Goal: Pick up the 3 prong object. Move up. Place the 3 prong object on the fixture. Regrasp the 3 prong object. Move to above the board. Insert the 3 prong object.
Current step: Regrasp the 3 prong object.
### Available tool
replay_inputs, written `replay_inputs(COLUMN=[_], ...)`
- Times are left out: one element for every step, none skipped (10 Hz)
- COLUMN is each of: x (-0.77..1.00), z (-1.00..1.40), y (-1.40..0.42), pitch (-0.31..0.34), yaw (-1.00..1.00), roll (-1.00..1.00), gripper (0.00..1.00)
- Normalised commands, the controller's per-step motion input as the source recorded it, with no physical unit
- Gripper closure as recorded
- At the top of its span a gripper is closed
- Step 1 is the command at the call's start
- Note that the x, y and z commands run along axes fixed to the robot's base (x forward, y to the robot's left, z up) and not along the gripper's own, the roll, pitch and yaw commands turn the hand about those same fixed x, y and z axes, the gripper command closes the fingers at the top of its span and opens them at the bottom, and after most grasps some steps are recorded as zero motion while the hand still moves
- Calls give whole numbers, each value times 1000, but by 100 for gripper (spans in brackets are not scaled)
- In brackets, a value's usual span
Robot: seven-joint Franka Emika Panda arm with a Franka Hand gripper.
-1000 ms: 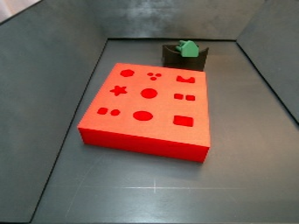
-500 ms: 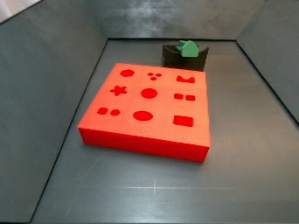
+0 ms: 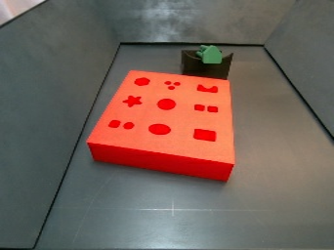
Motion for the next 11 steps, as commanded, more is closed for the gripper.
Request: replay_inputs(x=[-4,1,-3,1,12,28,42,53,68,81,96], z=[2,8,4,7,9,0,-9,-9,-1,-3,-8], y=[-18,-17,-16,-22,-21,-21,-24,-27,-33,-34,-40], pitch=[-2,-3,2,8,15,21,31,43,61,78,99], yaw=[30,31,32,33,35,36,38,41,46,51,60], roll=[1000,1000,1000,1000,1000,1000,1000,1000,1000,1000,1000], gripper=[0,0,0,0,0,0,0,0,0,0,0])
